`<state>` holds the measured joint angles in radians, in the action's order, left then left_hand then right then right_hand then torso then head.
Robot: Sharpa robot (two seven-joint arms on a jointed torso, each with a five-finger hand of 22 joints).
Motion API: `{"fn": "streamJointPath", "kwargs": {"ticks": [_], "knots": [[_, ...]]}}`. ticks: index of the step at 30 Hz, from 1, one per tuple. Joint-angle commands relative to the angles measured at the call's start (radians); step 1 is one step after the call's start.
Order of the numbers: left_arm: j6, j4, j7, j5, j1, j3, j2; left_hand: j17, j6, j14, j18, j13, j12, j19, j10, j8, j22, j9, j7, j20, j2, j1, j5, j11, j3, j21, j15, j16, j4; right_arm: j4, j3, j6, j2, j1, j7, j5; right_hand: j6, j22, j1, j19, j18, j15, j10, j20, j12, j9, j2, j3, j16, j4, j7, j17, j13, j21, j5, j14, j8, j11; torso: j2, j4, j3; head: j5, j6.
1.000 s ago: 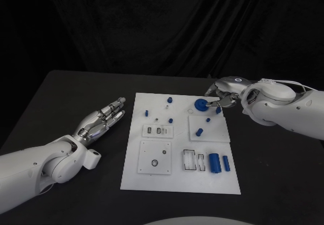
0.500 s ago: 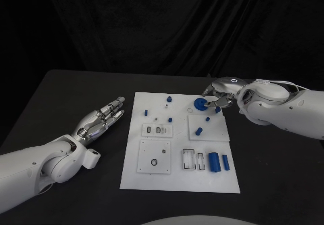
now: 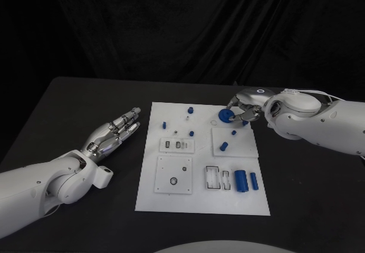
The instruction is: Assemble the parts on the task board
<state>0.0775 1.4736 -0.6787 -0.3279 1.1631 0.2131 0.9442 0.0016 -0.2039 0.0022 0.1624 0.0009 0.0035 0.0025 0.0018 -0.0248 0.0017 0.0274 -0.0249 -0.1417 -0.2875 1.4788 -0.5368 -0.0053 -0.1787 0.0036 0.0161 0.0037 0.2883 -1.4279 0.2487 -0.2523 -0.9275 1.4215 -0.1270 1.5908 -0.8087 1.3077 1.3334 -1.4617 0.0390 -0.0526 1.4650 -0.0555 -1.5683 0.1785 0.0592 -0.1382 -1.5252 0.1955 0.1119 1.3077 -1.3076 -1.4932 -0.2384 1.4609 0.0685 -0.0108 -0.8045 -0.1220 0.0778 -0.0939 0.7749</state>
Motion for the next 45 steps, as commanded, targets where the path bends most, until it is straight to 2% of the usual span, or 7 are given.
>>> {"fn": "streamJointPath", "kwargs": {"ticks": [1,12,15,26,30,34,45], "knots": [[-0.014,0.001,-0.154,0.0,0.001,-0.001,-0.002,-0.002,0.006,-0.002,0.018,-0.001,-0.003,-0.003,-0.002,-0.002,-0.002,0.0,0.003,-0.003,0.002,0.007,-0.004,0.009,0.008,-0.004,0.006,-0.004,0.0,0.006,-0.001,0.028,0.004,-0.004,-0.02,0.008,0.007,0.177,0.004,-0.036,-0.008,0.003,0.106,-0.006,-0.003,0.002,0.002,-0.001,0.006,-0.005,0.0,0.175,-0.263,0.006,0.002,0.085,-0.001,-0.005,0.0,-0.0003,0.0001,0.0,0.001],[-0.019,-0.001,-0.151,0.0,0.001,-0.001,-0.003,-0.002,0.007,-0.002,0.018,-0.001,-0.003,-0.003,-0.002,-0.002,-0.002,0.0,0.003,-0.004,0.002,0.007,-0.003,0.01,0.008,-0.004,0.008,-0.004,0.0,0.021,-0.001,0.039,0.021,-0.015,-0.01,0.008,-0.035,0.178,0.024,-0.036,-0.008,0.002,0.106,-0.006,-0.003,0.026,0.001,-0.019,0.01,-0.036,-0.004,0.173,-0.263,0.008,-0.046,0.084,0.02,-0.003,0.0,-0.0003,0.0001,0.0,0.006],[-0.02,-0.001,-0.15,0.0,0.001,-0.001,-0.004,-0.002,0.008,-0.002,0.018,-0.001,-0.003,-0.003,-0.002,-0.001,-0.002,-0.001,0.003,-0.006,0.001,0.007,-0.002,0.011,0.009,-0.004,0.009,-0.004,0.0,0.022,-0.001,0.032,0.022,-0.018,-0.004,0.008,-0.091,0.18,0.031,-0.037,-0.008,-0.005,0.106,0.001,-0.003,0.059,0.0,-0.039,0.011,-0.053,-0.014,0.173,-0.263,0.008,-0.143,0.085,0.056,0.007,0.0,0.0,0.0001,0.002,0.009],[-0.023,-0.003,-0.146,0.0,0.001,-0.001,-0.003,-0.002,0.009,-0.002,0.018,-0.001,-0.003,-0.003,-0.002,-0.001,-0.002,-0.001,0.003,-0.006,0.001,0.006,-0.002,0.011,0.009,-0.004,0.01,-0.004,0.0,0.01,-0.001,-0.04,0.014,-0.021,0.032,0.011,-0.152,0.184,0.034,-0.038,-0.008,-0.025,0.106,0.021,-0.003,0.202,-0.001,-0.07,0.016,-0.106,-0.04,0.172,-0.263,0.01,-0.236,0.085,0.17,0.03,0.0,-0.0002,0.0001,0.006,0.012],[-0.023,-0.002,-0.145,0.0,0.001,-0.001,-0.002,-0.002,0.01,-0.002,0.018,-0.001,-0.003,-0.003,-0.002,-0.001,-0.002,-0.001,0.003,-0.008,0.001,0.006,-0.001,0.012,0.009,-0.004,0.011,-0.004,0.0,-0.014,-0.002,-0.079,0.001,-0.021,0.046,0.024,-0.159,0.182,0.031,-0.037,-0.007,-0.028,0.106,0.024,-0.003,0.26,-0.002,-0.078,0.017,-0.12,-0.044,0.174,-0.263,0.014,-0.252,0.086,0.215,0.033,0.0,-0.0002,0.0001,0.01,0.012],[-0.023,-0.001,-0.145,0.0,0.001,-0.001,0.0,-0.002,0.01,-0.002,0.018,-0.001,-0.003,-0.003,-0.002,-0.001,-0.002,-0.001,0.002,-0.009,0.001,0.006,-0.001,0.013,0.01,-0.004,0.013,-0.004,0.0,-0.05,-0.002,-0.111,-0.011,-0.013,0.055,0.033,-0.163,0.185,0.025,-0.039,-0.008,-0.031,0.106,0.026,-0.003,0.288,-0.002,-0.081,0.016,-0.123,-0.048,0.177,-0.263,0.012,-0.255,0.087,0.235,0.035,0.0,-0.0002,0.0001,0.013,0.013],[-0.024,-0.003,-0.142,0.0,0.001,-0.001,-0.003,-0.002,0.009,-0.002,0.018,-0.001,-0.003,-0.003,-0.002,-0.001,-0.002,-0.001,0.002,-0.011,0.001,0.005,-0.001,0.013,0.01,-0.004,0.016,-0.004,0.0,-0.131,-0.003,-0.126,0.005,0.033,0.063,0.048,-0.153,0.188,0.011,-0.042,-0.009,-0.031,0.106,0.026,-0.003,0.307,0.0,-0.081,0.015,-0.117,-0.048,0.178,-0.263,0.01,-0.255,0.088,0.242,0.034,0.0,-0.0002,0.0001,0.011,0.013]]}}
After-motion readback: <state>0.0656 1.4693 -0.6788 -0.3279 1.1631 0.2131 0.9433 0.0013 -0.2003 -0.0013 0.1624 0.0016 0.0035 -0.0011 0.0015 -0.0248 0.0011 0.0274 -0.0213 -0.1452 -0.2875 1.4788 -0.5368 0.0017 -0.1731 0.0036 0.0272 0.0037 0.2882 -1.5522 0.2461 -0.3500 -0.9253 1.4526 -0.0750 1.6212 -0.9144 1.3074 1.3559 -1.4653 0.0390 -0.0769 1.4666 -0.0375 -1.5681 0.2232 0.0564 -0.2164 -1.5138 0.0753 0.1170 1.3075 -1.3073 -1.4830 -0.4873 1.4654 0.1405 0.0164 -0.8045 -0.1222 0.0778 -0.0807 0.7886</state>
